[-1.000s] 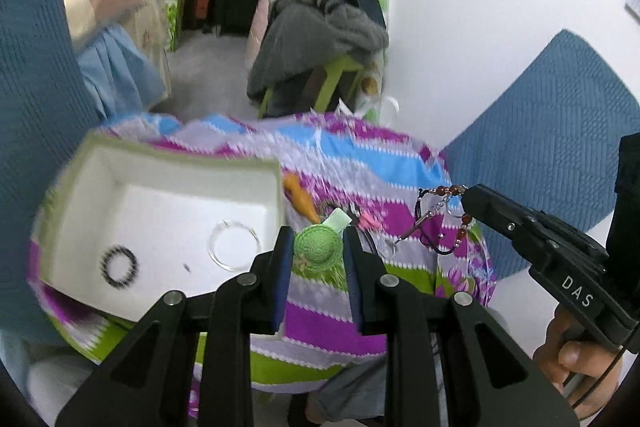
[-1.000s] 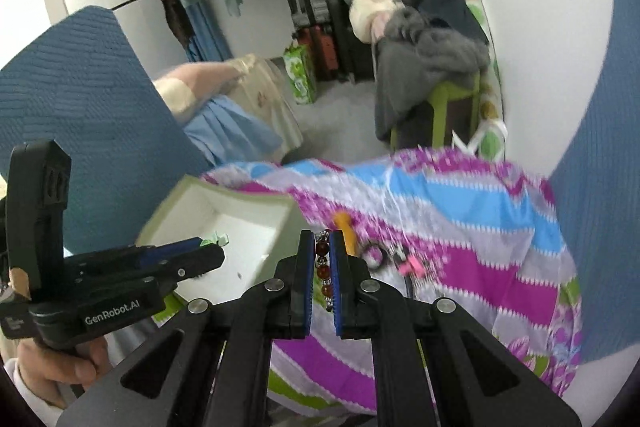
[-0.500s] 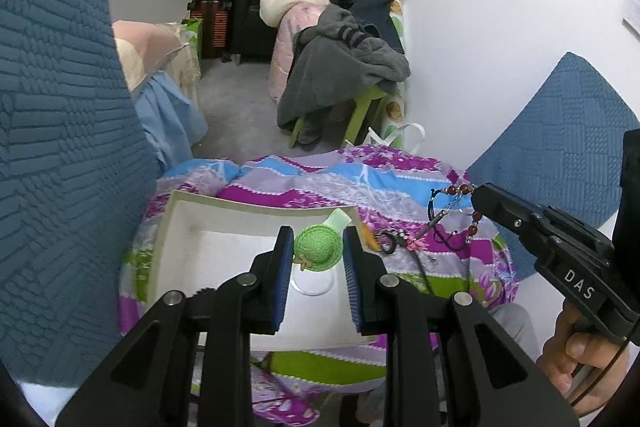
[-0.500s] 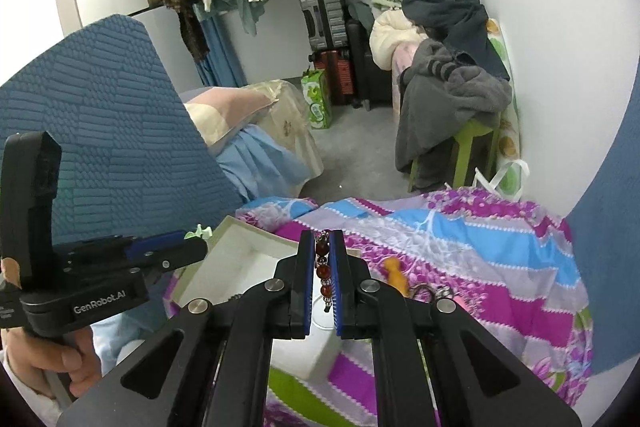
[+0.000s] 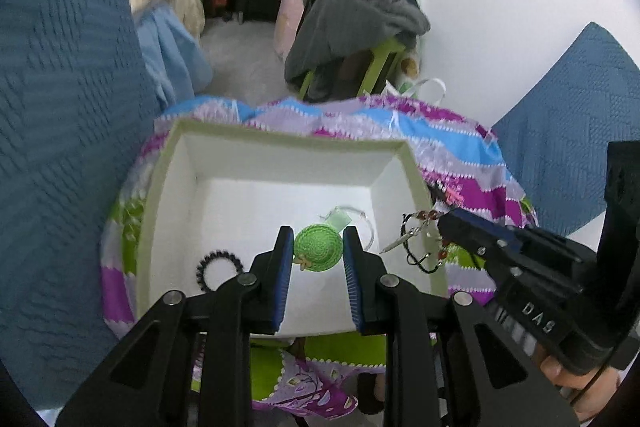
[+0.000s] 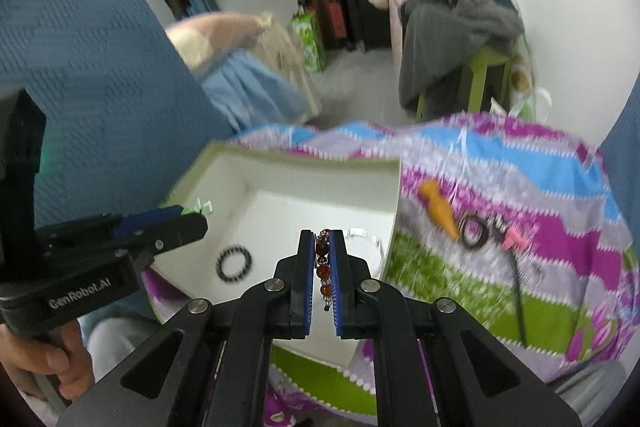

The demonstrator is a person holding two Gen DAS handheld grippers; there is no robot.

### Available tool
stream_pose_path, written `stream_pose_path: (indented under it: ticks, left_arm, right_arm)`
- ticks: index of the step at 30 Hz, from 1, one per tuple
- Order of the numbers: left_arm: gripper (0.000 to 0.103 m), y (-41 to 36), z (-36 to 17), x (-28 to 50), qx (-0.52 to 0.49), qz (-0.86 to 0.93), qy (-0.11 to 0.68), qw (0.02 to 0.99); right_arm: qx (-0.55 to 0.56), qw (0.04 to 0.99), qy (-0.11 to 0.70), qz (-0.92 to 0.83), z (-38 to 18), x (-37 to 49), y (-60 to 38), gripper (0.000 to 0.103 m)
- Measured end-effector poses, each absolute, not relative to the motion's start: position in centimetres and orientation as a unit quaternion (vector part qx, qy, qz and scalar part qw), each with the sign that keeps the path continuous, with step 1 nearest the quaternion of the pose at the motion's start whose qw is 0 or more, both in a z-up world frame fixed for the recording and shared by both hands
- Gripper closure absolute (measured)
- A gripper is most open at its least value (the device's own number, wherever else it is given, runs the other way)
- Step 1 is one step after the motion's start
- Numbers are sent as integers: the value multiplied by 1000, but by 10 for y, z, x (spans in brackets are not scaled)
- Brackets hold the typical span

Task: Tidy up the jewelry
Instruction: 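Open the left tool dropping the green charm while the right tool drops the beaded bracelet into the box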

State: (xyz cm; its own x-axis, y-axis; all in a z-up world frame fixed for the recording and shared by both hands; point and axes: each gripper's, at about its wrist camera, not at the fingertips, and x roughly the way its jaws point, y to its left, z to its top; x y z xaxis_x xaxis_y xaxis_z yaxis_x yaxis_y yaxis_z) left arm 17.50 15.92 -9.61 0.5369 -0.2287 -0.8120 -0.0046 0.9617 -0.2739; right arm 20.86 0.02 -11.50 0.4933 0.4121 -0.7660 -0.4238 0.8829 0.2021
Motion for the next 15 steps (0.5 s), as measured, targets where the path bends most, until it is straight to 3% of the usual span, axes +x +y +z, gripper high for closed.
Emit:
stream_pose_path:
  ticks: [9,10,11,13,15]
  left_arm:
    - [77,159,-110,168,-139,-55,490,859]
    - [77,159,-108,167,-140,-55,490,859]
    - [76,160,-105,167,-140,-52,488,860]
    - [63,159,-94,165,-135,-42,482,865]
    - [54,159,-82,161,-127,-33,470,873]
  right_arm:
    - [0,848,464,255,-133,208,1,94]
    - [1,848,461,261,-130,207,1,91]
    - [3,849,457,265,-126,207,0,79]
    - [4,853,447,269,-116,204,-2,63]
    - [11,857,433,281,-103,201,-6,57]
